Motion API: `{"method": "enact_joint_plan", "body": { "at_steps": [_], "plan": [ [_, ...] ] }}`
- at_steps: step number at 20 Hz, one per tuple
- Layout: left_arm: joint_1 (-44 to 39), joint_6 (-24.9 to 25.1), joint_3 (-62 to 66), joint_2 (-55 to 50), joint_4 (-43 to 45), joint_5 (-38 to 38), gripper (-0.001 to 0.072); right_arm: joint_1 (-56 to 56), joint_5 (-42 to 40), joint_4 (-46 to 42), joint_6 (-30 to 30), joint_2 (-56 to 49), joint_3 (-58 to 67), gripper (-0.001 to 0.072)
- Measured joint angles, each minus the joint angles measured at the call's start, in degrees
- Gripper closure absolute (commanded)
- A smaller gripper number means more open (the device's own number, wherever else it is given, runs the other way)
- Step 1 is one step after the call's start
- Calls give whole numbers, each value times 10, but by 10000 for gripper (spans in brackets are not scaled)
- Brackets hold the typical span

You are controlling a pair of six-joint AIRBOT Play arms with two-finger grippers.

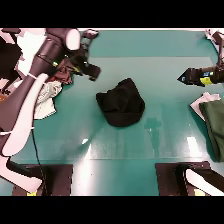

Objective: Fold the shirts.

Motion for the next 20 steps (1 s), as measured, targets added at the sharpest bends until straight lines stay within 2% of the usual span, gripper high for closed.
{"method": "enact_joint_plan", "body": {
  "at_steps": [5,12,14,15,16,20],
  "plan": [
    [63,12,-87,14,-89,24,-5,12,6,26,-2,-58,0,304],
    [116,79,-240,5,-269,156,-4,71,21,33,-2,-89,0,304],
    [121,89,-256,-6,-296,195,9,89,23,32,-2,-91,0,305],
    [122,92,-260,-11,-305,212,68,97,24,32,-2,-91,0,305],
    [124,95,-264,-18,-316,230,85,105,26,32,-2,-92,0,305],
    [125,100,-271,-51,-365,269,86,129,34,31,1,-92,0,306]
  ]
}}
